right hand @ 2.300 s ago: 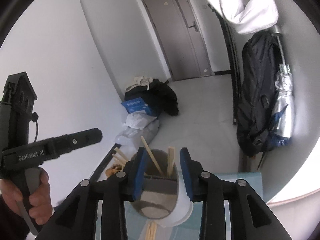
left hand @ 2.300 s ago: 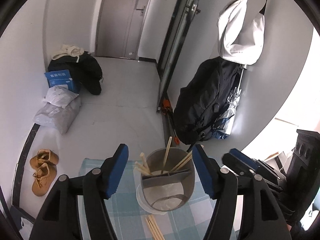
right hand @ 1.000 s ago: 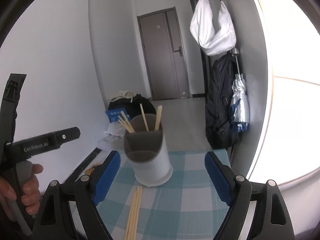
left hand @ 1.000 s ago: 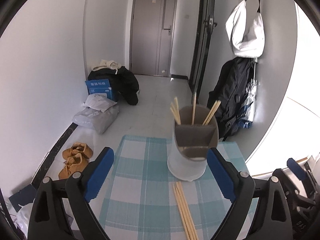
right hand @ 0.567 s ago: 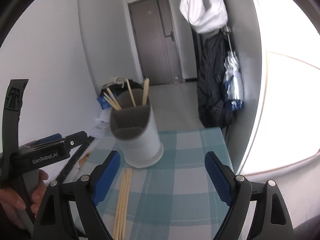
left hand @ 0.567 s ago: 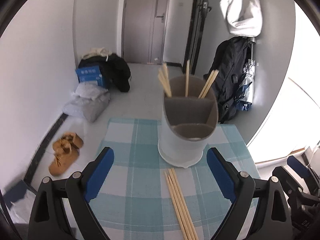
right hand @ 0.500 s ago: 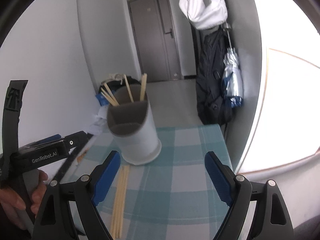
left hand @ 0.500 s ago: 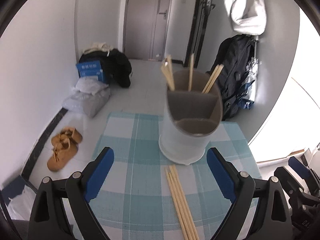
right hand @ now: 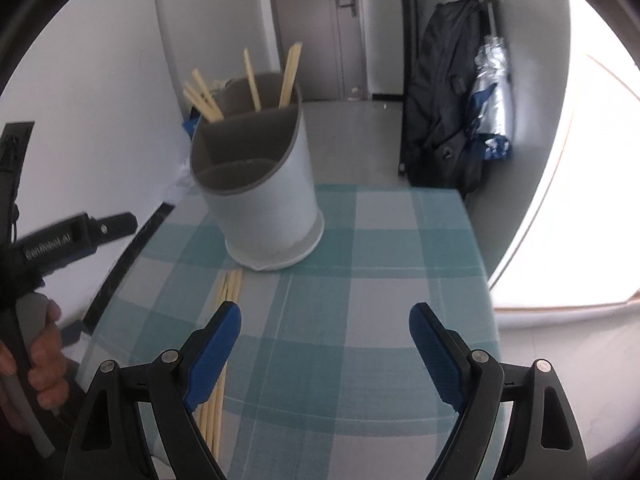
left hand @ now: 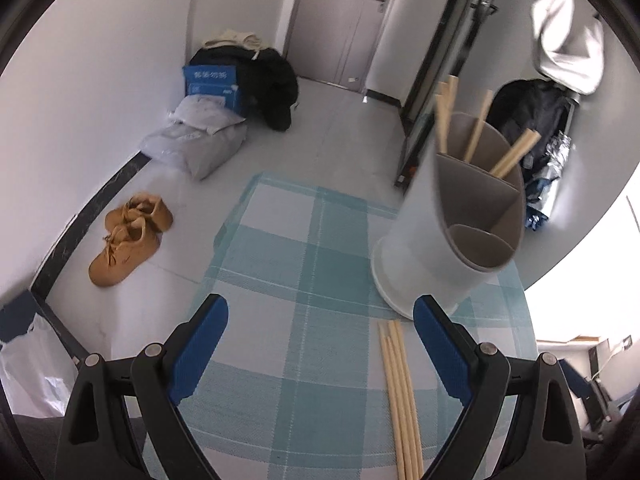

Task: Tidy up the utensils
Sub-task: 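Raise both open tools away from the holder toward the chopstick pile, then lower the right tool to the chopstick pile and grasp one chopstick, then lower the left tool toward the chopsticks while the right tool lifts its chopstick, then close the left tool on one chopstick while the right tool holds its chopstick, then lift both held chopsticks and carry them above the utensil holder, then open both tools to drop the chopsticks into the holder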

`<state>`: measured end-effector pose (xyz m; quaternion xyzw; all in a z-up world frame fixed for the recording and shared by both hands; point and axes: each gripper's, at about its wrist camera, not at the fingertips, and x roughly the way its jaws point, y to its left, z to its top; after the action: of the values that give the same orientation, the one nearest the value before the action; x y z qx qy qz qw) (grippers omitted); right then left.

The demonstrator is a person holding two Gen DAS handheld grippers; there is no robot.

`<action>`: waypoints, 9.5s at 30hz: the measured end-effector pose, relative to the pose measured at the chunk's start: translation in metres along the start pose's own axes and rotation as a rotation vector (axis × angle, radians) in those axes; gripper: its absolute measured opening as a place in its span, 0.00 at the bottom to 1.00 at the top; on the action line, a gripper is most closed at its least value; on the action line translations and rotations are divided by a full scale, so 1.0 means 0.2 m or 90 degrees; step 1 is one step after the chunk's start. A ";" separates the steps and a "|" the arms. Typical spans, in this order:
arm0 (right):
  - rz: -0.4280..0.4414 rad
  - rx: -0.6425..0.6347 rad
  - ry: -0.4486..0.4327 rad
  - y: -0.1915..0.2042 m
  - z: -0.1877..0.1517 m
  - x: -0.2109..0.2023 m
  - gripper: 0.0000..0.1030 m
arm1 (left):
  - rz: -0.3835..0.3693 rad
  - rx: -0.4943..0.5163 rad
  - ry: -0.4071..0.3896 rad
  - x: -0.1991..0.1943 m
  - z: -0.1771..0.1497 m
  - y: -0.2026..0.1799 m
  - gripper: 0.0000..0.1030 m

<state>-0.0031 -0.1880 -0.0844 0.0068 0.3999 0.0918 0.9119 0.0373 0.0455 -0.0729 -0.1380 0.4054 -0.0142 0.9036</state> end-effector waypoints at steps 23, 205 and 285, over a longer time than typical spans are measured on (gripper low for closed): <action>0.033 -0.110 0.123 0.31 -0.04 0.42 0.42 | 0.002 -0.093 0.052 0.08 0.06 0.21 0.88; 0.136 0.056 -0.217 -0.04 0.14 -0.46 0.05 | -0.121 0.178 -0.007 -0.40 0.06 -0.35 0.00; 0.185 -0.050 -0.183 -0.03 1.01 0.07 0.06 | -0.179 0.174 0.036 -0.02 0.78 -0.46 0.00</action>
<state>0.1545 -0.1784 0.0416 0.0419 0.2564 0.2358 0.9364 0.1569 -0.0045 0.0527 -0.0687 0.4013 -0.1993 0.8914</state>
